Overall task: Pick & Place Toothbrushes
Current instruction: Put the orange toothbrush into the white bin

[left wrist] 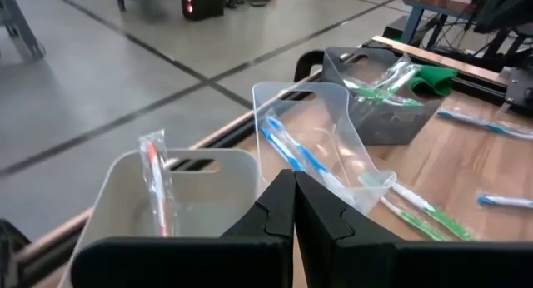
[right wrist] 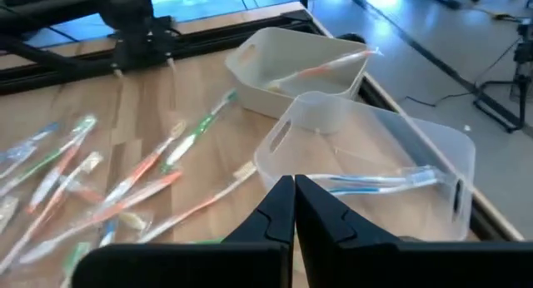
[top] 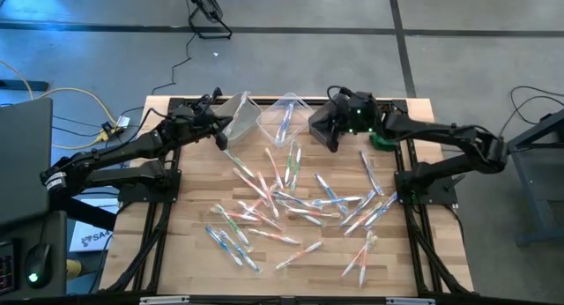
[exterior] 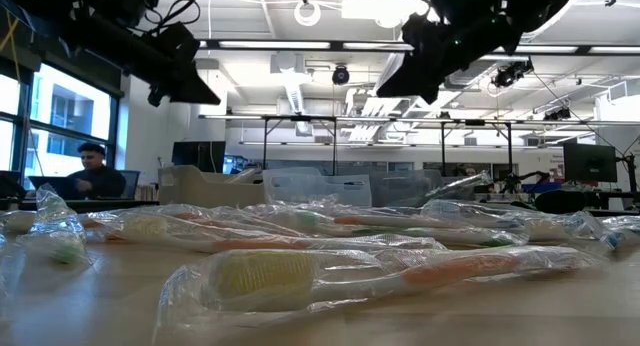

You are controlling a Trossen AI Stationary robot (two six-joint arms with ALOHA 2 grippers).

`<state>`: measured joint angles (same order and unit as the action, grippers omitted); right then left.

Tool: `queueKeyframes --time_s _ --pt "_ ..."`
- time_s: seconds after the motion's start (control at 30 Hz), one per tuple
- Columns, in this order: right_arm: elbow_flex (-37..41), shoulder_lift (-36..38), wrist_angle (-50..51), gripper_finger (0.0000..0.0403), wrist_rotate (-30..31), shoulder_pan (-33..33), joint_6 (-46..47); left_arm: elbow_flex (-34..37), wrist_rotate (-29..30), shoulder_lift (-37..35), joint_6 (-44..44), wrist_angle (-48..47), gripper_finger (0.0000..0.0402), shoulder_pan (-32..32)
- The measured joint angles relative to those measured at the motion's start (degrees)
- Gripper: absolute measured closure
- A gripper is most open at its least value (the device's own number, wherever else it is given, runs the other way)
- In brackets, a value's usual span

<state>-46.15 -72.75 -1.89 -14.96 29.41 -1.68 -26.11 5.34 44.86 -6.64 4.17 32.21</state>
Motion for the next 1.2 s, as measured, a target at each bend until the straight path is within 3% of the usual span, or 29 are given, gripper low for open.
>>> queueKeyframes --time_s 0.37,0.83,1.2 --pt "0.0 0.0 5.0 0.0399 -0.4 6.8 -2.6 0.0 -5.2 0.0 -4.2 -2.5 0.0402 0.0" --pt "0.1 0.0 7.4 0.0399 -0.1 7.1 -4.7 0.0 -5.2 0.0 0.9 -8.1 0.0402 -0.4" --pt "0.0 0.0 7.3 0.0399 -0.2 7.1 -3.8 0.0 1.6 0.7 8.6 -9.5 0.0402 -11.3"
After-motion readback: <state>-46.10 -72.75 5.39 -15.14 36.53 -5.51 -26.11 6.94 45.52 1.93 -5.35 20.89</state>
